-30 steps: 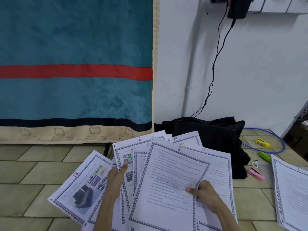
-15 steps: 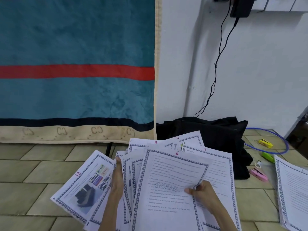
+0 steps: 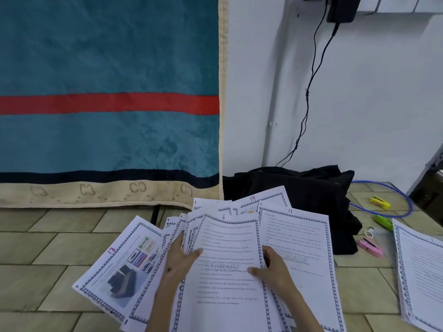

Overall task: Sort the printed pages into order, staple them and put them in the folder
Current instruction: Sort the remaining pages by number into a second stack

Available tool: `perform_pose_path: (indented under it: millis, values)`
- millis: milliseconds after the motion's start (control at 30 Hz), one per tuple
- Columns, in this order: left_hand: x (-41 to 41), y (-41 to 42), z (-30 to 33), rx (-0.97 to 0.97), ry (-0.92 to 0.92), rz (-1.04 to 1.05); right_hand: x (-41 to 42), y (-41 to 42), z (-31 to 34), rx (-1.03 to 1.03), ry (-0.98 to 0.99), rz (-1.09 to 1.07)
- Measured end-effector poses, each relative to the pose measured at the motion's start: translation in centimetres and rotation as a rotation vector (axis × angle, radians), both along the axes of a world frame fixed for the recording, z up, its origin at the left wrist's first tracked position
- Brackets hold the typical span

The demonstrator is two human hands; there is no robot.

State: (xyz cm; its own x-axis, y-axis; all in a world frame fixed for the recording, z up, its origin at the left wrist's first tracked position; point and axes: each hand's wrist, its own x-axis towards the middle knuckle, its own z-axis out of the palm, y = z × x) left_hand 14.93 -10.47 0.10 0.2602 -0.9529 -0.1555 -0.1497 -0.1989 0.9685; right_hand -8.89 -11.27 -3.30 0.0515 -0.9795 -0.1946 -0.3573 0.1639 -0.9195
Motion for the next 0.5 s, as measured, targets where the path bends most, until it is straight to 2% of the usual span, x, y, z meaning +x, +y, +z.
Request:
perform_pose_path:
  millis: [167, 267, 367, 400, 433, 467, 500]
  values:
    - [1.6, 0.2, 1.3, 0.051, 0.177, 0.111, -0.3, -0.2, 0.8, 0.108, -0.202, 0.036]
    - [3.4, 0.7, 2.5, 0.022, 0.326, -0.028, -0.2, -0.2, 1.3, 0.125, -0.284, 0.178]
    - [3.9, 0.8, 3.3, 0.045, 0.497, -0.256, -0.2, 0.2, 1.2, 0.104, -0.382, 0.076]
    - [3.6, 0.7, 3.3, -0.04, 0.584, -0.365, -0.2, 0.4, 1.3, 0.108, -0.405, 0.05]
    - [3.3, 0.7, 3.4, -0.21, 0.617, -0.348, -0.4, 0.5, 1.2, 0.117, -0.415, 0.029]
    - [3.1, 0.9, 3.4, -0.258, 0.716, -0.31, -0.5, 0.7, 1.5, 0.097, -0.435, 0.026]
    - [2.9, 0.9, 3.2, -0.231, 0.701, -0.32, -0.7, 0.7, 1.3, 0.082, -0.481, 0.007]
